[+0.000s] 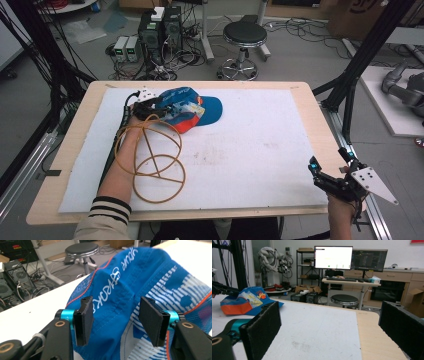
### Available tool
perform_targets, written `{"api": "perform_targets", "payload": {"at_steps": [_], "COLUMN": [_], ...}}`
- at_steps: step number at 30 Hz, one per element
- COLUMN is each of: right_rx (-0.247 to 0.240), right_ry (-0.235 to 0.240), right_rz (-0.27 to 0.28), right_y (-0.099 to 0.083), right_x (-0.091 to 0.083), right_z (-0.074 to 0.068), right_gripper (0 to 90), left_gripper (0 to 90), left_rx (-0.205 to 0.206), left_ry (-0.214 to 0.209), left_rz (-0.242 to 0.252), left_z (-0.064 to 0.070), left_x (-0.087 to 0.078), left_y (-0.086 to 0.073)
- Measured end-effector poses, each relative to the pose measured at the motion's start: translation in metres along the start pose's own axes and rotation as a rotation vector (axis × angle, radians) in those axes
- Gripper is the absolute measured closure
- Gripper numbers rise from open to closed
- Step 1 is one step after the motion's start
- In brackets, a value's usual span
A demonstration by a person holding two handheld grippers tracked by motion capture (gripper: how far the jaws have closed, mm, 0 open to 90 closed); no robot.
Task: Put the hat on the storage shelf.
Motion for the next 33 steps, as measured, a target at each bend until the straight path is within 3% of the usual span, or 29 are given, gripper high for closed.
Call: {"api": "perform_targets", "payload": {"at_steps": [4, 10, 15, 22, 26, 29, 33], "right_rx": [0.004, 0.006, -0.002, -0.001, -0.001, -0.002, -0.006], "right_ry": [-0.001, -0.005, -0.003, -0.005, -0.003, -0.003, -0.008], "right_rz": [-0.004, -0.006, -0.001, 0.001, -0.003, 0.000, -0.002], "right_y": [-0.0008, -0.0015, -0.0004, -0.0002, -0.0008, -0.0002, -0.0005], "right_x": [-0.0003, -0.0006, -0.0005, -0.0008, -0.0001, -0.0001, -0.0006], "right_z": [0.0005, 0.0018, 0.0010, 0.0019, 0.0007, 0.0005, 0.0018], "right_gripper": [4.1, 4.1, 4.1, 4.1, 4.1, 4.1, 4.1], "left_gripper": [44.2, 40.9, 39.7, 37.0, 37.0, 48.3, 61.9], "left_rx": [0.043, 0.066, 0.117, 0.175, 0.196, 0.235, 0.252], "left_ry": [0.013, 0.026, 0.035, 0.022, 0.057, 0.083, 0.085], "left_rz": [-0.025, -0.022, -0.065, -0.066, -0.087, -0.114, -0.116], "left_z": [-0.0013, -0.0041, -0.0027, -0.0009, -0.0023, -0.0017, 0.0004], "left_x": [0.0007, -0.0016, 0.0007, -0.0033, -0.0021, -0.0007, -0.0001], "left_y": [-0.0039, -0.0025, -0.0086, -0.0065, -0.0081, -0.0104, -0.0097]}}
Point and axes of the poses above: each handheld gripper's, and its own axes: x roughly forward along the jaws, y roughly out of its top, z roughly to its right, the point moved 9 cm from there along x, roughly forward along the jaws, and after that the axes turned 1 degree about -y, right-handed, at the moved point
